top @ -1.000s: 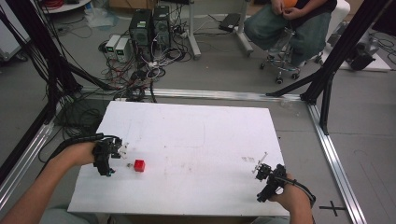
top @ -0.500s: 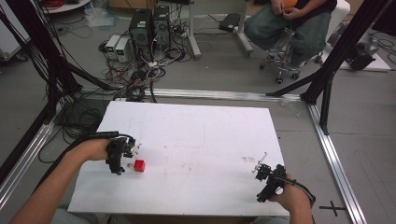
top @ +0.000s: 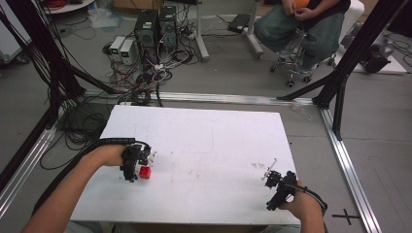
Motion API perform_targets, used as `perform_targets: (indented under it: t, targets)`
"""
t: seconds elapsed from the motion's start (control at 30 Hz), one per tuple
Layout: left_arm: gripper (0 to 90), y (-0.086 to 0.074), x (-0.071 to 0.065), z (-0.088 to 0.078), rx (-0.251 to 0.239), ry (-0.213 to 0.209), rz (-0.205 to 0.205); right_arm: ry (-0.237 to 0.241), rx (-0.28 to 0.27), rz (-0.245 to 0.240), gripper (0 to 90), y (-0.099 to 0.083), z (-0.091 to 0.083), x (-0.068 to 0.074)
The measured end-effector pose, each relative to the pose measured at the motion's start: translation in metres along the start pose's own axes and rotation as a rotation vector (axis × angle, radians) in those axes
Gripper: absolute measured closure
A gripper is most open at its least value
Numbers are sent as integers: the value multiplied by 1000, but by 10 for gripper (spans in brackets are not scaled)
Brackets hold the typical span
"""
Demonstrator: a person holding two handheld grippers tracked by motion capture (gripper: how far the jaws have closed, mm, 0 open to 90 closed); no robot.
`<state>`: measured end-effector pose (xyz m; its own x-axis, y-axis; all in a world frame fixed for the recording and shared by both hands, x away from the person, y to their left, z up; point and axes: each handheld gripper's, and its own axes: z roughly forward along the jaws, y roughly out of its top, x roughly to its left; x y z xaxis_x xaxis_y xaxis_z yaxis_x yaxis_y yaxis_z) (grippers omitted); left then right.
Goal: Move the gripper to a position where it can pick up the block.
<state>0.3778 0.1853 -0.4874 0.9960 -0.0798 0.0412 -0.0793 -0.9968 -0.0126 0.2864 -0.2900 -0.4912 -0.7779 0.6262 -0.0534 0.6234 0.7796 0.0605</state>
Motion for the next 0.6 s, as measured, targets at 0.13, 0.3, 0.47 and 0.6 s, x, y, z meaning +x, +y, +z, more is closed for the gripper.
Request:
perform_targets:
  t: [0.13,0.3,0.47,0.6]
  targets:
    - [221,6,0,6,9,-9,5,2,-1,1,44,-1,-1,0]
    - [221,12,0,11,15,-15,16,2,-3,0,44,-1,-1,0]
    - [222,16,0,14,14,-20,22,2,-1,0,44,0,-1,0]
    - [221,20,1,16,16,-18,23,2,-1,0,44,0,0,0]
